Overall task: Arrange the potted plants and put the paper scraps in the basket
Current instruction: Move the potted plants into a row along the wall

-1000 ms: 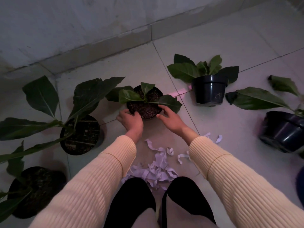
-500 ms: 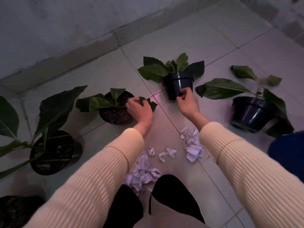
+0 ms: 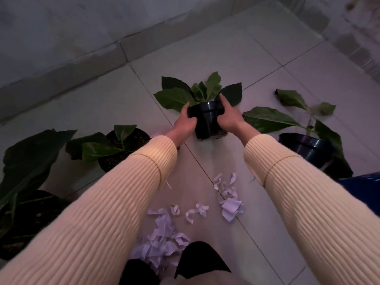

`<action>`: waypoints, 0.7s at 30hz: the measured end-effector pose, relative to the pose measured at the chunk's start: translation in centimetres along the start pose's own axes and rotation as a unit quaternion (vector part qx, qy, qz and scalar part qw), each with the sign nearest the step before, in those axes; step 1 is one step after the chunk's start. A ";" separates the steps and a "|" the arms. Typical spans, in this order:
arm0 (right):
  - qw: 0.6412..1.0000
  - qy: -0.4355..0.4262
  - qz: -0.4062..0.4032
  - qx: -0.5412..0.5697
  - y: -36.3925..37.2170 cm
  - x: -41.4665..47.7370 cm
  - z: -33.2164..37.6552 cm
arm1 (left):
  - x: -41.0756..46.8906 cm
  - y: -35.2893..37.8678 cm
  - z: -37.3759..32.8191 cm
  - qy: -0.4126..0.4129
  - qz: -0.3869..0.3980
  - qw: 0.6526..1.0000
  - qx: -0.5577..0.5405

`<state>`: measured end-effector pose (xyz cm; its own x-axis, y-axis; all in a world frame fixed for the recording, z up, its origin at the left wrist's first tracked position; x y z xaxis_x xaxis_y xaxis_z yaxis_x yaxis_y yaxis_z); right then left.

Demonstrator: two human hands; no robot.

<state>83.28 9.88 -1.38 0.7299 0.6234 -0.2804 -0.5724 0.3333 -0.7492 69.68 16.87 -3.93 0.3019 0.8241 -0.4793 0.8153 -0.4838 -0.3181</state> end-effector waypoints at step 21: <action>0.981 0.000 -0.149 0.126 2.4 -7.4 -3.6 | -3.6 -1.0 3.3 0.013 -0.050 0.996 -0.077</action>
<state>77.81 3.53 -3.23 0.8791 0.4714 -0.0709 -0.4072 0.6652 -0.6258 66.10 13.40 -4.58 0.2255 0.8743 -0.4298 0.9075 -0.3490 -0.2337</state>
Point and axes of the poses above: each hand's wrist, its own x-axis towards the middle knuckle, its own y-axis out of the palm, z = x × y, the point moved 4 cm from there along x, towards the middle knuckle, and after that the axes turned 14 degrees about -z, right-handed, at the moved point
